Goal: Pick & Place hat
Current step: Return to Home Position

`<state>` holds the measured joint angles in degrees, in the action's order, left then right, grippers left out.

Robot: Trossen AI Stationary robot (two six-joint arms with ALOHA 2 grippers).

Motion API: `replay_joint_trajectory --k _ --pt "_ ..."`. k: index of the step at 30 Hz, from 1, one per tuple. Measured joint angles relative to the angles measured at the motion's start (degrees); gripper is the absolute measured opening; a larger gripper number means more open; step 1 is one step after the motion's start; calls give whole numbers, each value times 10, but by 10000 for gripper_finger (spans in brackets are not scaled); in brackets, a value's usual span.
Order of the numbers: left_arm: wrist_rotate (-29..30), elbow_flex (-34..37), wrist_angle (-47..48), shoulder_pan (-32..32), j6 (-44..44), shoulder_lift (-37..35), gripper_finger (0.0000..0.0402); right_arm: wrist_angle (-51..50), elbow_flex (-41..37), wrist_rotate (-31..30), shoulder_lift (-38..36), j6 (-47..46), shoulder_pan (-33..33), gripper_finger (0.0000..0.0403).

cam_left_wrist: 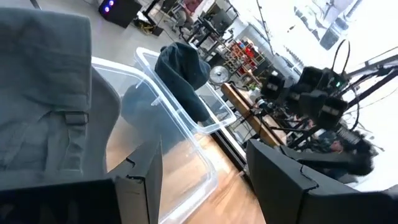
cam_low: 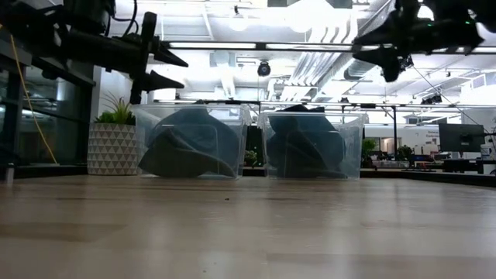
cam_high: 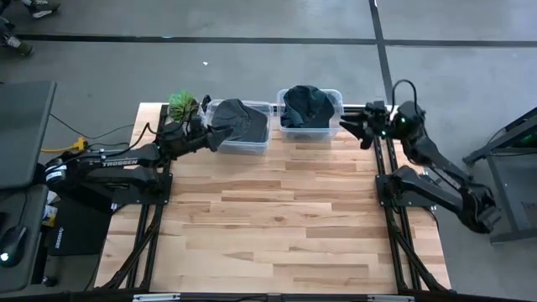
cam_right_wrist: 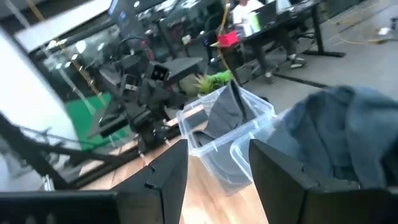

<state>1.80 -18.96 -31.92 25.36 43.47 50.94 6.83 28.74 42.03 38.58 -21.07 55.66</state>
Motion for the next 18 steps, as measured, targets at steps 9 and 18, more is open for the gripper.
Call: replay_joint_trajectory --k 9,18 --pt "107 0 -6 -120 5 0 179 15 -84 -61 -123 -85 -76 165" --pt "311 37 -43 -267 4 14 179 41 -148 -208 -208 -92 -243 165"
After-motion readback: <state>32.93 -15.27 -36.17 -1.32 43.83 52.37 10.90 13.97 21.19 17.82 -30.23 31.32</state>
